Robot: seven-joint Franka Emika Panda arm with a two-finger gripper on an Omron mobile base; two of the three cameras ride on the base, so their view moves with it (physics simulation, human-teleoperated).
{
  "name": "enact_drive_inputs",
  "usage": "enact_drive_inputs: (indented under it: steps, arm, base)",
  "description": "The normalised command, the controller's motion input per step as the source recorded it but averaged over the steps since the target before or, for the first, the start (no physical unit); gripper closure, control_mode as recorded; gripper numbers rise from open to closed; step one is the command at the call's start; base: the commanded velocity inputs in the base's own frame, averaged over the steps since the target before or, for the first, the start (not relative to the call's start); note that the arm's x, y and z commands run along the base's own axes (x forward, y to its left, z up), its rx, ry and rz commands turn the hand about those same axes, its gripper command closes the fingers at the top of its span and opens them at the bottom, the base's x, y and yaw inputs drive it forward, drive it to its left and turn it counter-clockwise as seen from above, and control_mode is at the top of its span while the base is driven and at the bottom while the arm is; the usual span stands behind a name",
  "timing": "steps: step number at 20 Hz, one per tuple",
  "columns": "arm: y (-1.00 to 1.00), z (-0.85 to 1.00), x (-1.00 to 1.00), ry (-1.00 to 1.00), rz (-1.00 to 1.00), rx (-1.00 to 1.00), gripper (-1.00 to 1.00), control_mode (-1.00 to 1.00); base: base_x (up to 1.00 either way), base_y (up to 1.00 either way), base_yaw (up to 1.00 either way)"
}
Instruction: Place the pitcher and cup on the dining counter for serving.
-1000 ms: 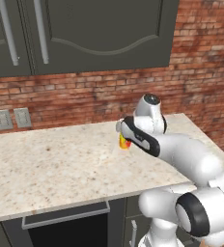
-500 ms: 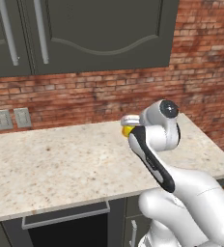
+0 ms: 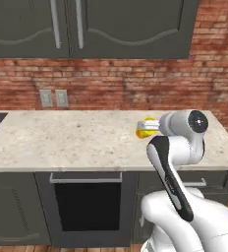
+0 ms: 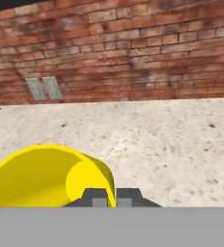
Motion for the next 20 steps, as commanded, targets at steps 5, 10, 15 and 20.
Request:
enact_drive_inputs:
  steps: [5, 10, 15, 20]
  arm:
    - [0.0, 0.0, 0.0, 0.0, 0.0, 0.0, 1.0, 1.0]
    - [0.0, 0.0, 0.0, 0.0, 0.0, 0.0, 1.0, 1.0]
    - [0.0, 0.0, 0.0, 0.0, 0.0, 0.0, 1.0, 1.0]
    - [0.0, 0.0, 0.0, 0.0, 0.0, 0.0, 1.0, 1.0]
  base:
    - [-0.42, -0.04, 0.99]
    - [-0.12, 0.0, 1.0]
    - [-0.11, 0.0, 1.0]
    - [-0.06, 0.0, 1.0]
